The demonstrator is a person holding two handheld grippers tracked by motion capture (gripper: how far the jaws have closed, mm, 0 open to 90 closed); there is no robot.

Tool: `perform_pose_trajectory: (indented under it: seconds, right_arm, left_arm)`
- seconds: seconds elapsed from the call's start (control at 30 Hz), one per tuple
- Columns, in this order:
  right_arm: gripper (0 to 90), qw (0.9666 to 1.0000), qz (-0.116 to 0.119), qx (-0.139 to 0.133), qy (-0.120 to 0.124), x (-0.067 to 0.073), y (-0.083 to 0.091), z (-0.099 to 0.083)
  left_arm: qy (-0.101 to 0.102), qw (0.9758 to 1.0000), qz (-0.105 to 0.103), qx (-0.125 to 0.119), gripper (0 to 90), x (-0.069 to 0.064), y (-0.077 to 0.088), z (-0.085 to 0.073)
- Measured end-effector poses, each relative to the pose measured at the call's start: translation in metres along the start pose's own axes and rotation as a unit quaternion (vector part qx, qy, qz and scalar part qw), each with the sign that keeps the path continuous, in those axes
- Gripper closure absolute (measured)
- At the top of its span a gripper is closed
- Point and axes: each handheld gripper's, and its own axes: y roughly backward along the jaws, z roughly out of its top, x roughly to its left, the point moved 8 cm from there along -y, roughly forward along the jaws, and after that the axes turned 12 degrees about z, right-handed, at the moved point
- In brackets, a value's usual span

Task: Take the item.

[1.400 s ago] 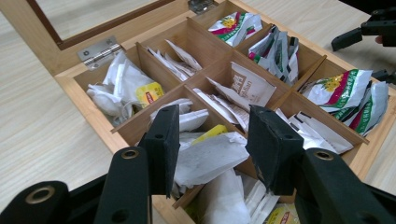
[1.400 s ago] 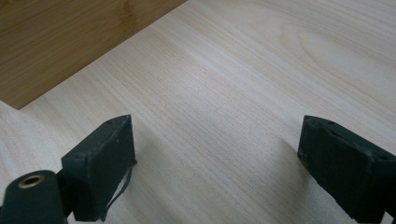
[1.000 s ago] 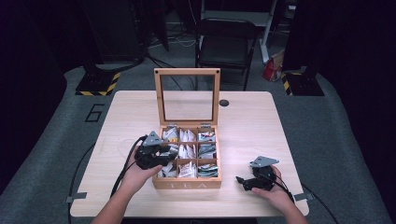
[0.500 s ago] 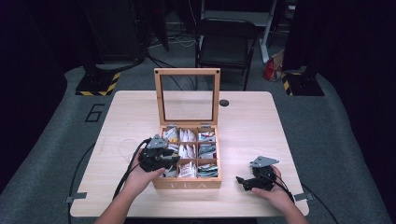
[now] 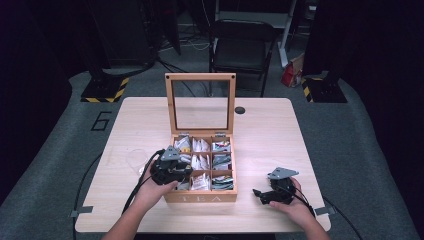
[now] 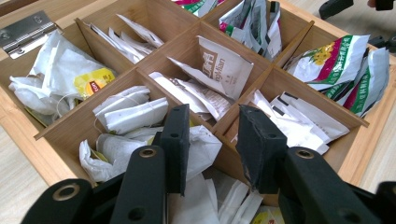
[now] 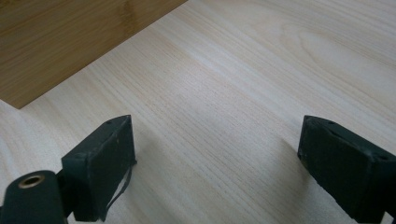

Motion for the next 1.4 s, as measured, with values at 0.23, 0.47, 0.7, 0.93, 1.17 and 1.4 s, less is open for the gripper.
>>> perform_pose_trajectory:
  seconds: [0.23,0.47,0.7,0.93,1.17,1.4]
  right_arm:
    - [10.3,1.0,0.0,0.0,0.0,0.0,0.0,0.0]
    - [10.3,1.0,0.0,0.0,0.0,0.0,0.0,0.0]
    - [10.2,1.0,-0.001,-0.002,0.0,0.0,0.0,0.0]
    - [10.2,1.0,-0.003,-0.003,0.0,0.0,0.0,0.0]
    - [10.3,1.0,-0.003,-0.003,0.0,0.0,0.0,0.0]
    - [10.3,1.0,-0.002,-0.003,0.0,0.0,0.0,0.0]
  left_arm:
    - [0.0,1.0,-0.003,0.008,72.1,0.002,0.003,-0.002]
    - [0.012,0.9999,-0.008,0.01,81.4,0.006,0.006,-0.004]
    - [0.017,0.9999,0.001,-0.001,86.0,0.012,0.01,-0.002]
    - [0.024,0.9996,0.008,-0.012,88.3,0.02,0.018,0.003]
    - [0.025,0.9992,0.019,-0.023,89.2,0.027,0.023,0.011]
    - [0.037,0.9983,0.016,-0.042,89.5,0.032,0.032,0.025]
